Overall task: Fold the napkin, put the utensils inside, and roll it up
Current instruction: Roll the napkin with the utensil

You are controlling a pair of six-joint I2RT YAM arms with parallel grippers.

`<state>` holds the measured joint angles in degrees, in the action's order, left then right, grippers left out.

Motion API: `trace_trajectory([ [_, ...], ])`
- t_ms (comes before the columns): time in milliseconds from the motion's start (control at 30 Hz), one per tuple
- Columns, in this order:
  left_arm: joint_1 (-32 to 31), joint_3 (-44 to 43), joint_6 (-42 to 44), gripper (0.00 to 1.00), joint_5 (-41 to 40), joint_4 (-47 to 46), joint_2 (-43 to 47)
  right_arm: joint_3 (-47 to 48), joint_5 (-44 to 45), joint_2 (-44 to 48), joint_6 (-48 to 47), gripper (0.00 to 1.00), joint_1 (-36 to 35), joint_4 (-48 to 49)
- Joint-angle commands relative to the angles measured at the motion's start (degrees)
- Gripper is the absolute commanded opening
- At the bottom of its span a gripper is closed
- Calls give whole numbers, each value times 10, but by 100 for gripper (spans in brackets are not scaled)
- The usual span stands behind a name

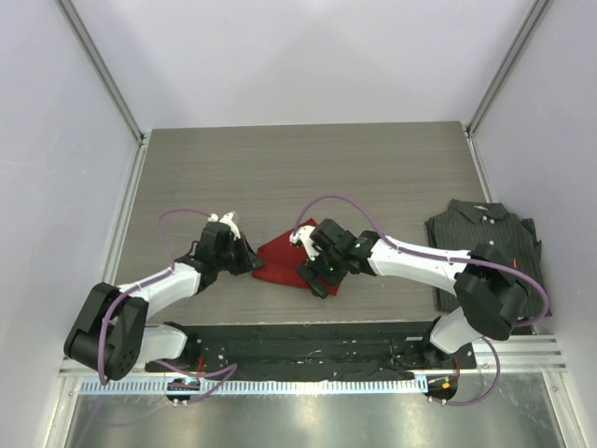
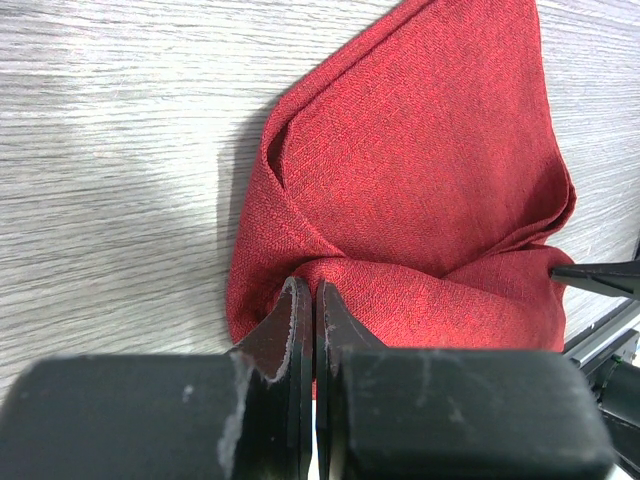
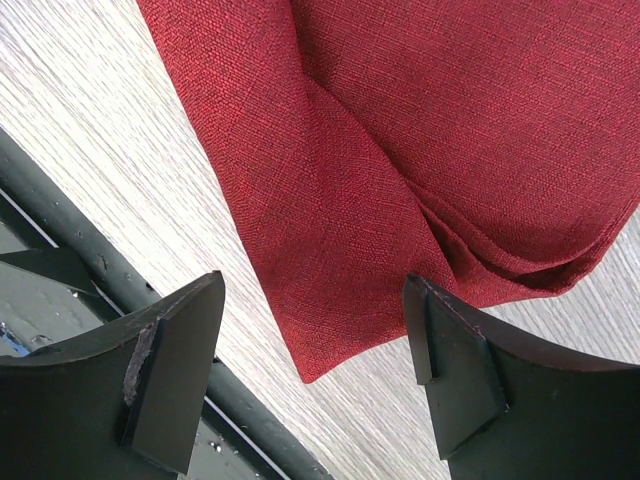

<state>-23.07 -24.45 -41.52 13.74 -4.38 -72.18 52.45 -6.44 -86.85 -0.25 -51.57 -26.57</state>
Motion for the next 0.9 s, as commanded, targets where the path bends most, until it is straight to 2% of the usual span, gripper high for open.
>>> trace_trajectory([
  [0,3,-15,5,0,9,21,-9,23,7,9,-26,81,-1,10],
  [267,2,-14,3,0,12,17,-14,40,33,-5,-43,85,1,-2],
  [600,3,-14,1,0,13,16,-17,38,-4,-51,-48,85,13,-4],
  [800,3,-15,0,0,16,16,-16,49,-35,-68,-40,79,16,-29],
  [867,3,-15,0,0,14,15,-16,53,-39,-78,-34,74,20,-44],
])
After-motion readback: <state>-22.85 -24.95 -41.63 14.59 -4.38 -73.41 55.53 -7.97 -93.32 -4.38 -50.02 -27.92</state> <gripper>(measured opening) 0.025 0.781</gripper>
